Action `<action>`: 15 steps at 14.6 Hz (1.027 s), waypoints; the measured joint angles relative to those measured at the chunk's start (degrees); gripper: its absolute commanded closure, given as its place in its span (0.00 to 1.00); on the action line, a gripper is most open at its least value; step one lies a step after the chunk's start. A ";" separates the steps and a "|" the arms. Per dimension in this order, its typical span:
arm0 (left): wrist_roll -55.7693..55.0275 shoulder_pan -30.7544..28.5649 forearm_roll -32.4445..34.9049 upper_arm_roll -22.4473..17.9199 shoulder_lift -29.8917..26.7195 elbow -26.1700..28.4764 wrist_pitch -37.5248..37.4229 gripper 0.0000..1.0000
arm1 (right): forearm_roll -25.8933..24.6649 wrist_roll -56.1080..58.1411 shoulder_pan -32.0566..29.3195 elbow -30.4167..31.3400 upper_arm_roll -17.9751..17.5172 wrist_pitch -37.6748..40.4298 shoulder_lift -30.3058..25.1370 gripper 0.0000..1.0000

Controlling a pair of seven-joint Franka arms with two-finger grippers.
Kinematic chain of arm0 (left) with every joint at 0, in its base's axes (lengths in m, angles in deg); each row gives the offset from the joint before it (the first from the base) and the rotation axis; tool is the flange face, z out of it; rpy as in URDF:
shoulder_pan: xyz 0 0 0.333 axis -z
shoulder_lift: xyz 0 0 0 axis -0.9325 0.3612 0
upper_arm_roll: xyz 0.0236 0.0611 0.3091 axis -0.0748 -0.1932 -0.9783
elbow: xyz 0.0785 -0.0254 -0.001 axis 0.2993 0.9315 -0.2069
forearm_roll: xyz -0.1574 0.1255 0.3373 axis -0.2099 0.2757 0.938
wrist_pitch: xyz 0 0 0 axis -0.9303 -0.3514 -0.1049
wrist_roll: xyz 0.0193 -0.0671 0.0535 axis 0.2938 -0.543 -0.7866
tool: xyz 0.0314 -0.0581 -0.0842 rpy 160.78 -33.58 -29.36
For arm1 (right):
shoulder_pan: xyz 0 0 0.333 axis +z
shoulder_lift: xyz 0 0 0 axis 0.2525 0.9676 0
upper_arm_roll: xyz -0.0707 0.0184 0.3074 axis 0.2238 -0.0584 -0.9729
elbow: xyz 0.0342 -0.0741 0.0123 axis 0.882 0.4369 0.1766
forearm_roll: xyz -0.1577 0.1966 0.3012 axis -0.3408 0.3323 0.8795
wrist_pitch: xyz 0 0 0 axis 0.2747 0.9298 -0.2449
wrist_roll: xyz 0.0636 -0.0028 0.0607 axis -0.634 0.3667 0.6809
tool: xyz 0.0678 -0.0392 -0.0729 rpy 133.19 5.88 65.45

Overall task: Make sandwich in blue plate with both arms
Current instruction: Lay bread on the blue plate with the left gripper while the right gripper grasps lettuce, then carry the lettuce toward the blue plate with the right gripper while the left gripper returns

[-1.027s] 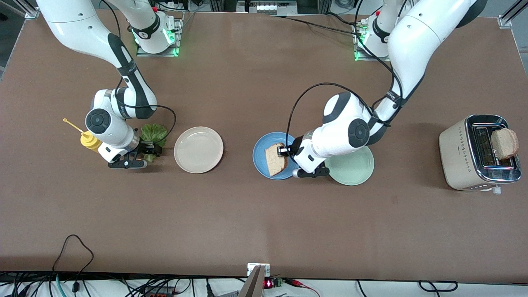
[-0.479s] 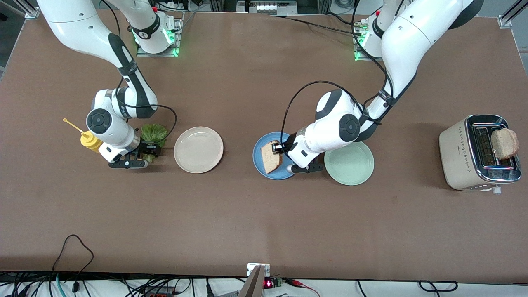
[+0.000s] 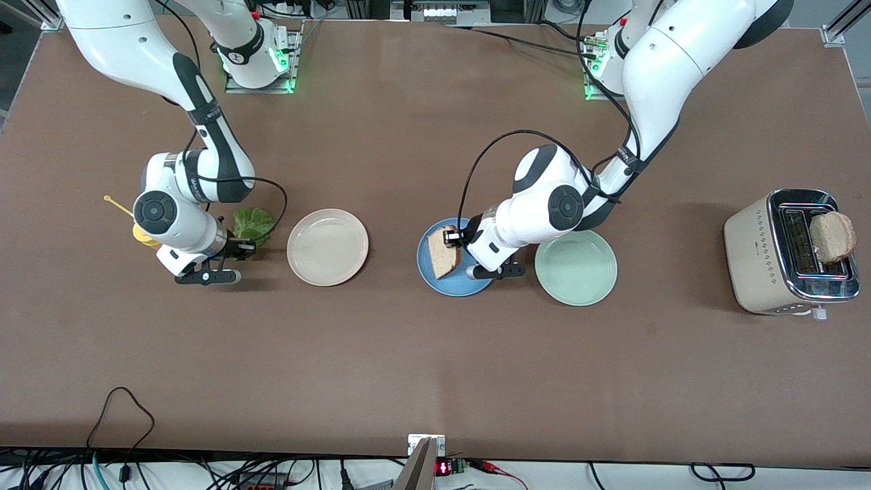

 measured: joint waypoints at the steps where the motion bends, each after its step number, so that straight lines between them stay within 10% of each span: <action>1: -0.05 -0.03 0.00 -0.03 0.00 0.07 0.00 0.00 | 0.00 0.00 0.01 -1.03 0.00 1.15 0.00 1.00; 10: 3.26 -7.56 0.00 -0.50 -0.07 3.48 -0.03 0.00 | 0.45 -0.02 0.03 -6.40 0.00 8.53 0.01 1.00; 15: 4.45 -14.76 0.32 -0.48 -7.22 5.17 -5.74 0.00 | 9.67 -4.20 1.55 -14.28 -0.06 19.41 -0.17 1.00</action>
